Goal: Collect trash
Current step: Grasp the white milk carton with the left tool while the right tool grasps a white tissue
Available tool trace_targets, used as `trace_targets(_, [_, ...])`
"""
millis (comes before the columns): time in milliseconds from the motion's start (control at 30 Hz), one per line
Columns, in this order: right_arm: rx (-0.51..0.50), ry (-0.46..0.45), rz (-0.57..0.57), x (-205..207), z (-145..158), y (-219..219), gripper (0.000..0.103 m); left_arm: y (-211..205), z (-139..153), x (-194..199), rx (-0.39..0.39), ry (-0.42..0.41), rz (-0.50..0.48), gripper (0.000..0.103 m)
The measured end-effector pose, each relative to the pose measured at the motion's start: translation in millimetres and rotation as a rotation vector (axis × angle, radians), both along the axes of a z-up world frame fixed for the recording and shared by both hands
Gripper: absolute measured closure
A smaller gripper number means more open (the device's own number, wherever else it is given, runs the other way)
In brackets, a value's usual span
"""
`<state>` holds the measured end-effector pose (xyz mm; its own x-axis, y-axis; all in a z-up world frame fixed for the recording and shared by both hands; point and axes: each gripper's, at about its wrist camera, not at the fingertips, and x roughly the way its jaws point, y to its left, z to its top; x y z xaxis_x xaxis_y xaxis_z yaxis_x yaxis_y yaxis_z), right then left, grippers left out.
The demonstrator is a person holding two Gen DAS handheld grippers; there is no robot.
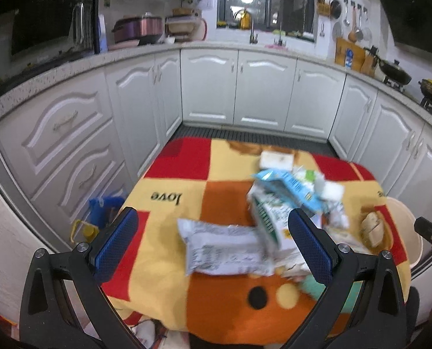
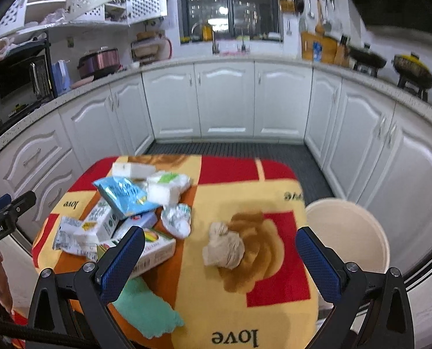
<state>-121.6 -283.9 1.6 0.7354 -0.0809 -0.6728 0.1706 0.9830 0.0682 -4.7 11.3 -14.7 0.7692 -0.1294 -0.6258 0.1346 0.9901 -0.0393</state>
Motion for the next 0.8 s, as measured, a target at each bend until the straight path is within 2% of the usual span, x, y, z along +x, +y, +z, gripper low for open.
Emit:
trace_targets(167, [0.022, 0.133, 0.040, 16.0, -18.9, 1.8, 0.000, 8.1, -16.8, 10.8, -0.050, 0.085, -0.020, 0.001])
trace_targets(500, [0.044, 0.117, 0.120, 43.2, -20.8, 6.4, 0.000, -27.3, -25.9, 34.1, -0.093, 0.181, -0.074, 0.001])
trace_targets(700, [0.039, 0.119, 0.158, 84.9, -19.8, 11.6, 0.000, -65.9, -32.6, 52.6, -0.012, 0.223, -0.113, 0.001])
trace_targets(800, [0.072, 0.137, 0.186, 109.0, -24.1, 14.0, 0.003, -79.1, -40.3, 61.6, 0.035, 0.244, -0.118, 0.001])
